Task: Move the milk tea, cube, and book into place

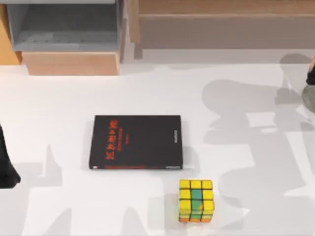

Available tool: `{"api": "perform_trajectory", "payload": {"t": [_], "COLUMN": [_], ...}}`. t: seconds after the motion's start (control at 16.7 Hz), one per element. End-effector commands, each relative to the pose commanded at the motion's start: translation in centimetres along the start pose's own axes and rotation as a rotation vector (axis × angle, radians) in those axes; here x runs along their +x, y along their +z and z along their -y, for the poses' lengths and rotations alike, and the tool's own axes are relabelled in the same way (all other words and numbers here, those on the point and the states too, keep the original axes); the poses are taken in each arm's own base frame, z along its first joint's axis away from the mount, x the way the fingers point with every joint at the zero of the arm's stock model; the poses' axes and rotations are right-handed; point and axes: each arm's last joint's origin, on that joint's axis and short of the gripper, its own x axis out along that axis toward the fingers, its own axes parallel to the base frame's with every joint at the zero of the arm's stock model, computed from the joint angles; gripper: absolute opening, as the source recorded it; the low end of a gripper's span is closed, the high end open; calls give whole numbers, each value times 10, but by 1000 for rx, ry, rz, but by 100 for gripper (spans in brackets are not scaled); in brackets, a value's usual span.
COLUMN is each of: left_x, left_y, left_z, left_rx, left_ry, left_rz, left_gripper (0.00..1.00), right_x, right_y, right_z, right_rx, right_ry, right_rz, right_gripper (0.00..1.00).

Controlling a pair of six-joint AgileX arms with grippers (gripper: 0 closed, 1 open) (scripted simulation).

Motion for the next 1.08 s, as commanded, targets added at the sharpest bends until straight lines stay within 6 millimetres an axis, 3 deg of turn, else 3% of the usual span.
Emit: {"api": "perform_trajectory", "payload": {"t": [0.18,0.48,0.9,1.08], "left_x": [0,0,0,0], "left_y": [0,0,0,0], "left_z": [0,0,0,0], "left_rx": [0,0,0,0], "left_ry": [0,0,0,0], "left_rz": [0,0,0,0], "left_gripper": [100,100,100,100], "right_x": [1,1,0,0], "right_y": [-7,-8,-37,-38], "right_z": [23,23,23,24], "right_rx": [-1,2,1,1], "right_ry": [-69,-71,-73,-74], "right_rz": [-34,-38,-41,-41], "right_gripper": [0,0,0,0]}}
